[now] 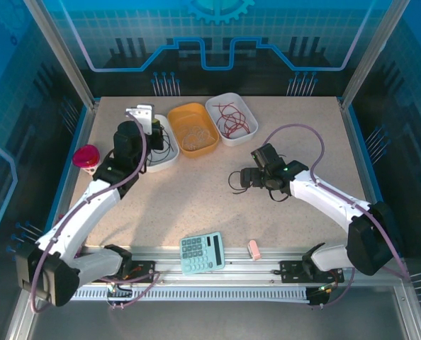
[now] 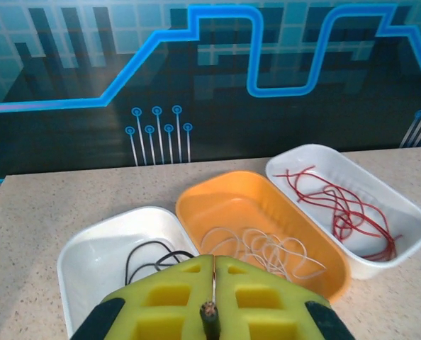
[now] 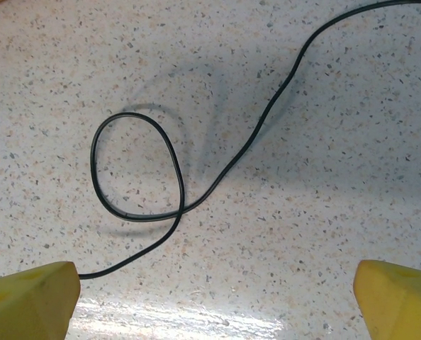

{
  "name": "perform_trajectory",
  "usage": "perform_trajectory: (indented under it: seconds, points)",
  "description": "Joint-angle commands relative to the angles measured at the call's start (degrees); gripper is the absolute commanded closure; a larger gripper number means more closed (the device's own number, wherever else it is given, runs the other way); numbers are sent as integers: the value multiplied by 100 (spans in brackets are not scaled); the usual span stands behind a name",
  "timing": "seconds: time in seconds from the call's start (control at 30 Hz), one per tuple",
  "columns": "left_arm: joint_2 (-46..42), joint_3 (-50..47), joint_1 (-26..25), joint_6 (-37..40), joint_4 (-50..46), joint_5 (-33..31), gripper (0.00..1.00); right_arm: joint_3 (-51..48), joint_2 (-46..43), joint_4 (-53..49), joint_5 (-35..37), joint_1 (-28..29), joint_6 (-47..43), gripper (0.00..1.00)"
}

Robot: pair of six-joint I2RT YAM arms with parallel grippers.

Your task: Untangle the cables

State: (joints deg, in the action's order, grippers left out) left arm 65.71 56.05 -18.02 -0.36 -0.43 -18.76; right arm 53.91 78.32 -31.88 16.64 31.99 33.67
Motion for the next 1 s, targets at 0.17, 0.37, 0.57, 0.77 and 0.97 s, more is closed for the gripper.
perform_trajectory:
  seconds: [0.17,0.37,0.57,0.77,0.97]
  points:
    - [554,308,535,265,1037,644,100,323,1,-240,147,77,43,0]
    - [876,431,752,142,1106,752,100,467,154,-237,124,79,9,0]
    - [1072,486,885,98,1044,728,100,577,280,-294,111,88,7,0]
    - [1261,485,1049,28,1097,721,100,495,267,-214,102,88,43,0]
    - [1448,527,1148,-92,1089,699,100,455,254,-189,84,84,61,0]
